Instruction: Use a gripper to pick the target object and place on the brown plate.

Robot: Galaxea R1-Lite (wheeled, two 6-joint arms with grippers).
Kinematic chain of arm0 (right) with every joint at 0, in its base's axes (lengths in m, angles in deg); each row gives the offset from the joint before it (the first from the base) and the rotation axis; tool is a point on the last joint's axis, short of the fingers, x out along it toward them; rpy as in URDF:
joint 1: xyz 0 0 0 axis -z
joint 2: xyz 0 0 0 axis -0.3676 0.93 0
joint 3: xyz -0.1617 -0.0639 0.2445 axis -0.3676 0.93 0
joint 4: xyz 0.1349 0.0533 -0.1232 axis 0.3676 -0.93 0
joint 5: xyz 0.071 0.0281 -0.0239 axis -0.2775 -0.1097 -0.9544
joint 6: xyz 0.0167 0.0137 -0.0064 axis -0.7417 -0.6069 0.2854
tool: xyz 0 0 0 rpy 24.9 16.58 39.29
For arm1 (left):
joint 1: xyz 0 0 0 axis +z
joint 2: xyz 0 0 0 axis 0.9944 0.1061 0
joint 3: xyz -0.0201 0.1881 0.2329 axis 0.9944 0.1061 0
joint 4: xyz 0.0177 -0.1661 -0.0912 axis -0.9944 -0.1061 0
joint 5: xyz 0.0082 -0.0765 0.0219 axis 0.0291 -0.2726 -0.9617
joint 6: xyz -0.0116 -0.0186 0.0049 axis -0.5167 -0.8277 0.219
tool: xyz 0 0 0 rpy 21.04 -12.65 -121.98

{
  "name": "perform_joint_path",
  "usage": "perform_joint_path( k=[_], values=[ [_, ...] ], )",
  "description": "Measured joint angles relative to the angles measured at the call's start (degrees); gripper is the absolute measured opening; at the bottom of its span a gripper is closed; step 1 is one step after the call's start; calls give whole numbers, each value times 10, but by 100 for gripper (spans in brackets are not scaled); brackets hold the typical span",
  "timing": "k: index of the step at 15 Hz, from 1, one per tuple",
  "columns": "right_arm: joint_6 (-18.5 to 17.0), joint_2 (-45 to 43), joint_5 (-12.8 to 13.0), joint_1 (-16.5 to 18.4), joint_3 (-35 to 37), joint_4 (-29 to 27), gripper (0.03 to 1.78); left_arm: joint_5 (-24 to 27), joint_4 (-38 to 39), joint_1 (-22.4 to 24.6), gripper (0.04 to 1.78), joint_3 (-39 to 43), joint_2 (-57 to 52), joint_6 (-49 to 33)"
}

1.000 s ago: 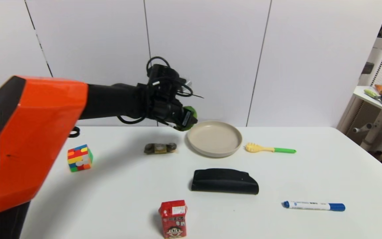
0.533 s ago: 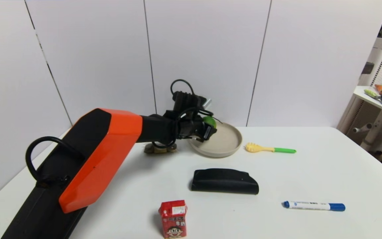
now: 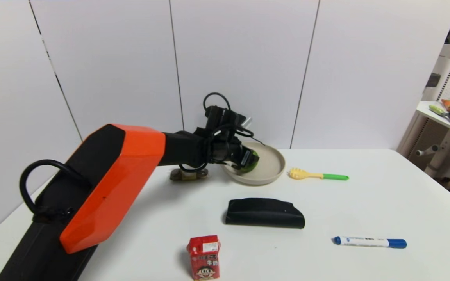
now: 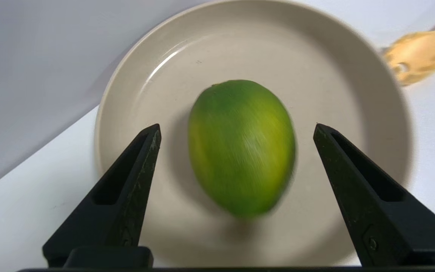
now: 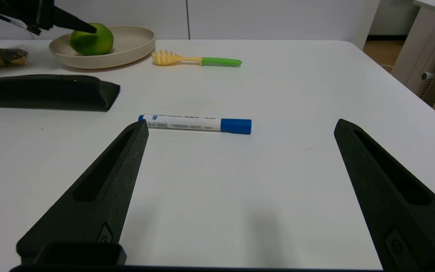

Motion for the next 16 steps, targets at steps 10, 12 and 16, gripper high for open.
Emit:
perform_joint_path(
  k=[10, 12, 16],
  values=[
    [0, 0, 0, 0, 0, 0, 170, -1, -107, 31, 164, 392, -450, 6],
    [0, 0, 0, 0, 0, 0, 170, -2, -62, 56, 166, 544, -562, 3],
    [0, 0, 0, 0, 0, 0, 170, -2, 96, 120, 167, 849, -788, 0]
  ],
)
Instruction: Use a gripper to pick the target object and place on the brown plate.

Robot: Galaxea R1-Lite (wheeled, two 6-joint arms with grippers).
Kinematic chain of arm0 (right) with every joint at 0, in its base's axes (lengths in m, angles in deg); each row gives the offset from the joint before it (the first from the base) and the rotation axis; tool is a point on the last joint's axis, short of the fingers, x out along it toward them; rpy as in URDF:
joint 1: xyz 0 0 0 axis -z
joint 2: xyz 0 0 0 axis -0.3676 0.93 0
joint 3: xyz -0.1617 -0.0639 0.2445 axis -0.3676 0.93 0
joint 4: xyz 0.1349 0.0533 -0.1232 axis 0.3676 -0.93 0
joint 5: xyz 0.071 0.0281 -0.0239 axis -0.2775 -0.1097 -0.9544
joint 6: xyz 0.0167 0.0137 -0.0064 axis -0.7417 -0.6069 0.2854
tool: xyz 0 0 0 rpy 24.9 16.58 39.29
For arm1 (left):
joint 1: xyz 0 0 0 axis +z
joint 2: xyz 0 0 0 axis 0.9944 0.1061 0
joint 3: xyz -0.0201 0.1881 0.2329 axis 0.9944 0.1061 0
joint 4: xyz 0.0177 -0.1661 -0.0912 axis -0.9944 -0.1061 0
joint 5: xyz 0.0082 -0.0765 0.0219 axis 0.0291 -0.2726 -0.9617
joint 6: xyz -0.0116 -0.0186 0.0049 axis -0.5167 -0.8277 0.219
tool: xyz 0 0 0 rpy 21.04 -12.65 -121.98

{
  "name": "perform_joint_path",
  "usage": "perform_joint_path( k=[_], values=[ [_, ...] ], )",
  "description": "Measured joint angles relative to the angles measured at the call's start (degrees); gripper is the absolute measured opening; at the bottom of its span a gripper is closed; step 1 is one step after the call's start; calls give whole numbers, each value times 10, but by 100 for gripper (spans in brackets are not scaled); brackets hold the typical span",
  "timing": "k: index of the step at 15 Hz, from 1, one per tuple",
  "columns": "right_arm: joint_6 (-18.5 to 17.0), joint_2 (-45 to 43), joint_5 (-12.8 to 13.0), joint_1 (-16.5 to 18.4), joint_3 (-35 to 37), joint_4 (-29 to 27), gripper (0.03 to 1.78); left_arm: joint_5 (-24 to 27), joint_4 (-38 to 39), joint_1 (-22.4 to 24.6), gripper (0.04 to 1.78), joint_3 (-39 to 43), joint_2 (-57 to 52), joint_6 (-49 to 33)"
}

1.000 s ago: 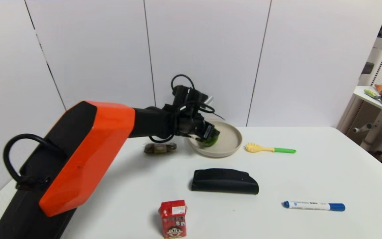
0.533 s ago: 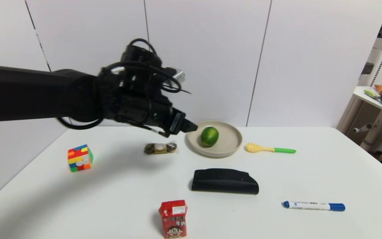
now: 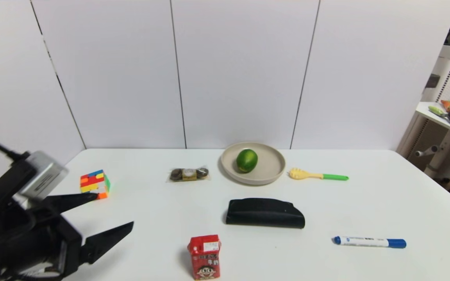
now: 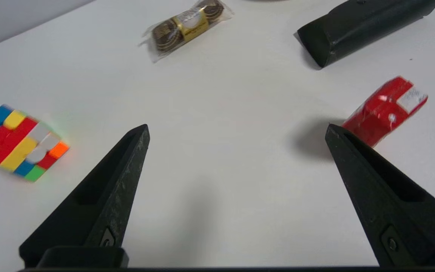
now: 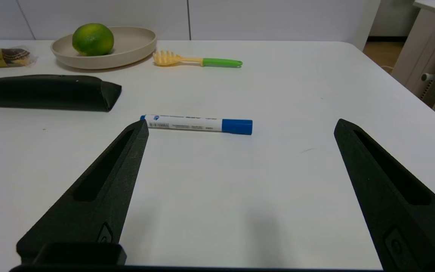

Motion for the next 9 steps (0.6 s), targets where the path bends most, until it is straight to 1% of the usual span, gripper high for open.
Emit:
perform_joint_path(
  k=[2, 4, 5, 6, 9],
  values=[
    [0, 0, 0, 0, 0, 0, 170, 0, 79, 33, 167, 113, -109, 2],
    [0, 0, 0, 0, 0, 0, 170, -1, 118, 69, 168, 187, -212, 3],
    [0, 0, 0, 0, 0, 0, 170, -2, 117, 89, 168, 212, -262, 2],
    [0, 0, 0, 0, 0, 0, 170, -5, 99, 111, 169, 231, -315, 0],
    [0, 0, 0, 0, 0, 0, 170, -13, 12, 177, 169, 257, -454, -2]
  ],
)
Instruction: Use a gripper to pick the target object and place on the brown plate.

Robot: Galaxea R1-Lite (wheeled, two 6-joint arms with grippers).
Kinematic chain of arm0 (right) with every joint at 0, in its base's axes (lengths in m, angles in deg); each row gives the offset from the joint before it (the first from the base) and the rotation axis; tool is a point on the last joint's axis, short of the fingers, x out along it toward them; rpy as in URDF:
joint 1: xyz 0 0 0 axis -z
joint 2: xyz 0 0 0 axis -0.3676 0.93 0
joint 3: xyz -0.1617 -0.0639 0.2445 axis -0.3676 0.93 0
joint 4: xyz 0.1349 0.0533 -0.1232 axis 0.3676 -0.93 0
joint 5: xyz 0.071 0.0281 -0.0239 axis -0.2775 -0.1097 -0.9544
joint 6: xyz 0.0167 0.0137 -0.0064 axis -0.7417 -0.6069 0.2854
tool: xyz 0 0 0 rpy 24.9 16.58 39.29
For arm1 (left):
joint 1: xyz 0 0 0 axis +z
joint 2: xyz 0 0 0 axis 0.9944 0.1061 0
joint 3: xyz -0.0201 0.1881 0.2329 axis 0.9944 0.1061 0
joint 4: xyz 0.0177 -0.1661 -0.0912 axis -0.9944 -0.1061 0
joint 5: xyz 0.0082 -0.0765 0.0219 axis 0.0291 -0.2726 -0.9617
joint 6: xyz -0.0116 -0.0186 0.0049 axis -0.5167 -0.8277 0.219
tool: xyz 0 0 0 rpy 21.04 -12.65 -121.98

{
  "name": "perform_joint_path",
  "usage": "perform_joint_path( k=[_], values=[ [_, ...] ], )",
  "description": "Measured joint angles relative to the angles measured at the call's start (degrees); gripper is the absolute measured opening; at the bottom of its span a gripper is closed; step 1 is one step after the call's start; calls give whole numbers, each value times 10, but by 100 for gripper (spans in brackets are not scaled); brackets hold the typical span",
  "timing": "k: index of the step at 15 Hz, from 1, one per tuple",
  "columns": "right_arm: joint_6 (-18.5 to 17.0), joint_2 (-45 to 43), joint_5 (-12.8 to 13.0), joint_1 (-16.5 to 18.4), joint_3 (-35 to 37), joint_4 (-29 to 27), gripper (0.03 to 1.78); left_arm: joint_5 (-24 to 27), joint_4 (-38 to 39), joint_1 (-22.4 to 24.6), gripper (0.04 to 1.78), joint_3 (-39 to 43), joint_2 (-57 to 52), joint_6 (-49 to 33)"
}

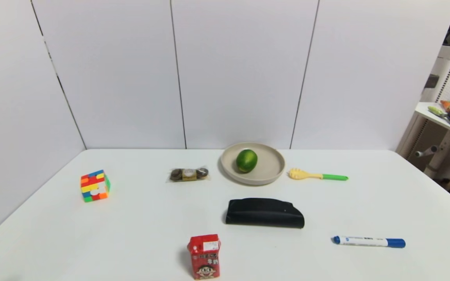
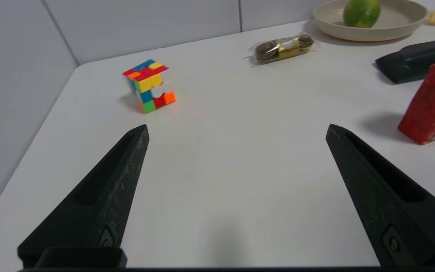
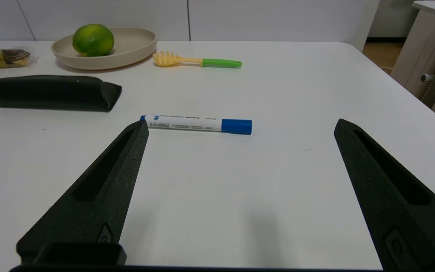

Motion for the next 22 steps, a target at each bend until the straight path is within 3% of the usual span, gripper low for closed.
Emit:
perform_joint_path(
  k=[4, 8, 22],
  values=[
    [0, 0, 0, 0, 0, 0, 170, -40, -136, 35, 169, 10, -132, 6],
    [0, 0, 0, 0, 0, 0, 170, -56, -138, 39, 169, 11, -165, -60],
    [-1, 0, 1, 0, 0, 0, 170, -56, -137, 39, 169, 11, -170, -62]
  ],
)
